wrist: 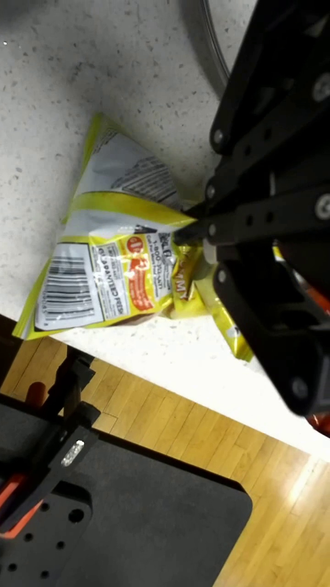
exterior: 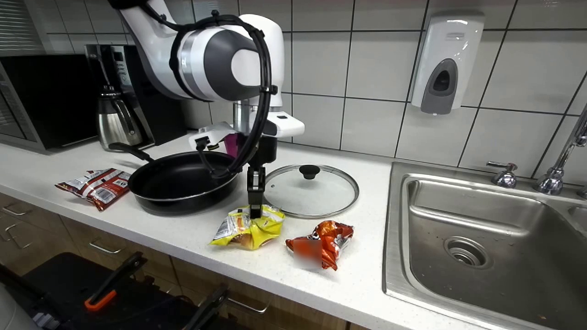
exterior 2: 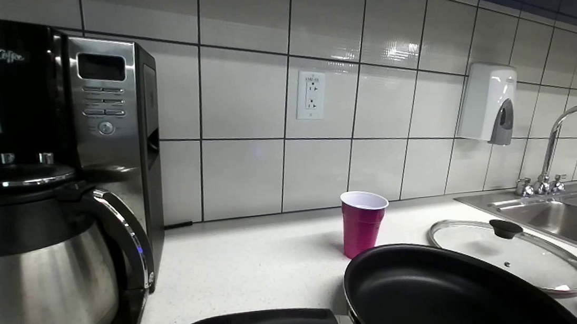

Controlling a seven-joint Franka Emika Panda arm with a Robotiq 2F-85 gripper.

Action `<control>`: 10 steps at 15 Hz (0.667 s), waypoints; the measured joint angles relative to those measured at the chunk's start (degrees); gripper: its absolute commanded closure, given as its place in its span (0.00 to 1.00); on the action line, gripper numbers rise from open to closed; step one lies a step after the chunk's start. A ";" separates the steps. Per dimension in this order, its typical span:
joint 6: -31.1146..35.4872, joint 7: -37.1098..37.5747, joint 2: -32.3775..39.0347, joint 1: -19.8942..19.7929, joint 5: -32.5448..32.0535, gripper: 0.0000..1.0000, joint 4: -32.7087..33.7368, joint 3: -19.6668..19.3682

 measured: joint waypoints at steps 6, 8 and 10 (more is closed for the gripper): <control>0.00 0.00 -0.20 0.36 0.00 1.00 0.61 0.00; 0.00 -0.06 -0.97 0.66 0.00 1.00 0.85 0.00; 0.00 -0.17 -2.33 0.81 -0.01 1.00 0.95 0.01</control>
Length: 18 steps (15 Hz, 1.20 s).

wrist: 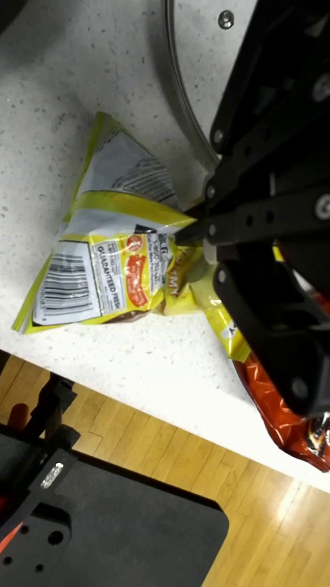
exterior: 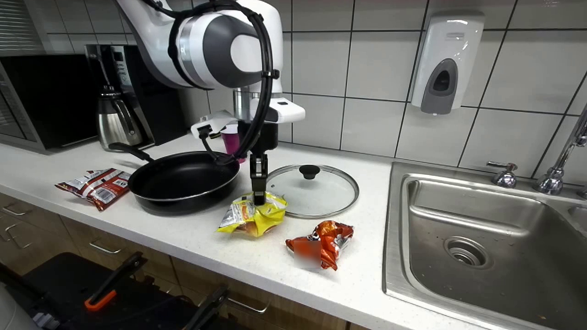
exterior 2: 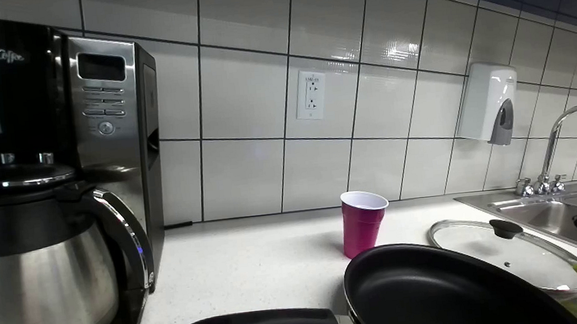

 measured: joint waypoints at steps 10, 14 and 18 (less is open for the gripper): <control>-0.31 -2.15 -5.42 0.09 -0.08 1.00 2.22 2.08; -1.28 -3.34 -5.38 0.90 -0.35 1.00 4.95 3.88; -3.39 -3.66 -5.07 2.89 -0.95 1.00 7.74 5.83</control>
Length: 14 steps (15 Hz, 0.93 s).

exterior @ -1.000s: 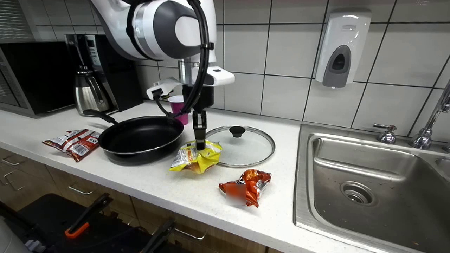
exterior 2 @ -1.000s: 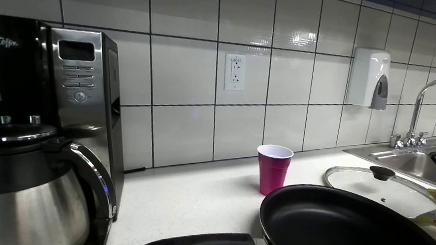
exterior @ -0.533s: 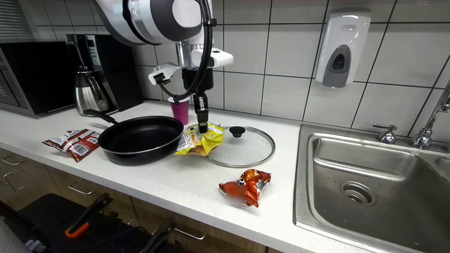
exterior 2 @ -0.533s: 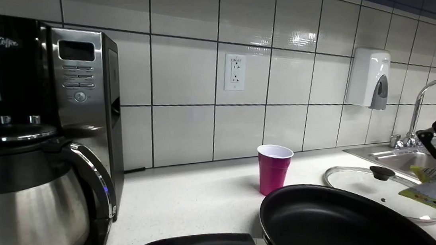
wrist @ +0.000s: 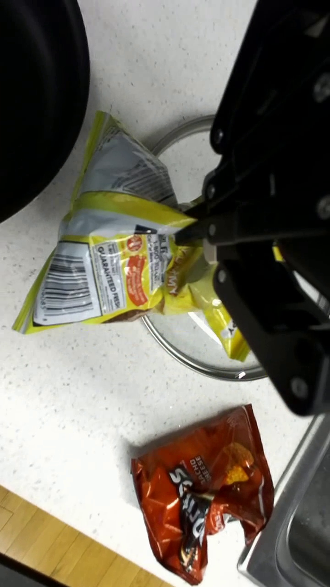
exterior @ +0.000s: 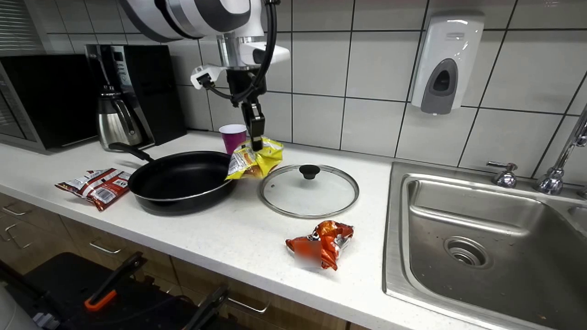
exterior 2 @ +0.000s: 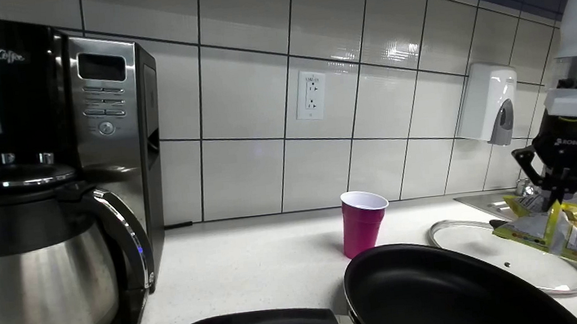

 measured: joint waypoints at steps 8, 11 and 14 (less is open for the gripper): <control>-1.82 -2.47 3.94 5.21 -0.33 1.00 5.50 3.81; -2.65 -4.36 6.25 7.19 -0.33 1.00 7.79 4.79; -3.22 -6.91 8.95 8.91 -0.33 1.00 10.28 5.43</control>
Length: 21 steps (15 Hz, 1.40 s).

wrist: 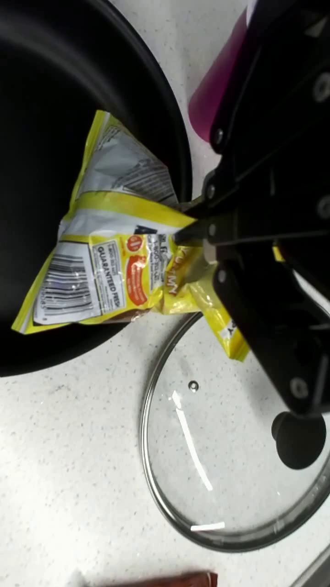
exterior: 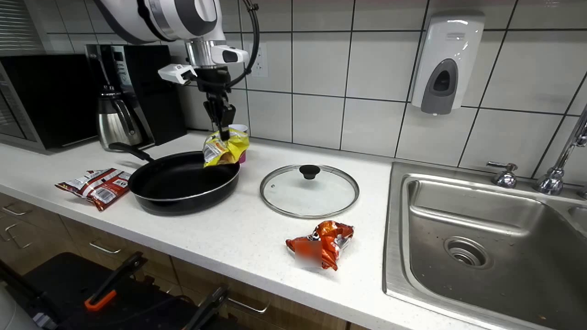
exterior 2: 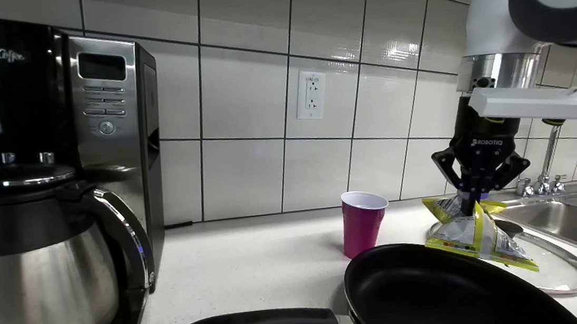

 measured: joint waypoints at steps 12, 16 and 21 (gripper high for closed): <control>-2.50 -13.88 11.75 5.34 0.01 1.00 11.39 0.53; -4.05 -18.29 14.95 6.32 0.12 1.00 14.41 1.08; -5.46 -22.59 17.30 6.54 0.28 1.00 16.29 1.97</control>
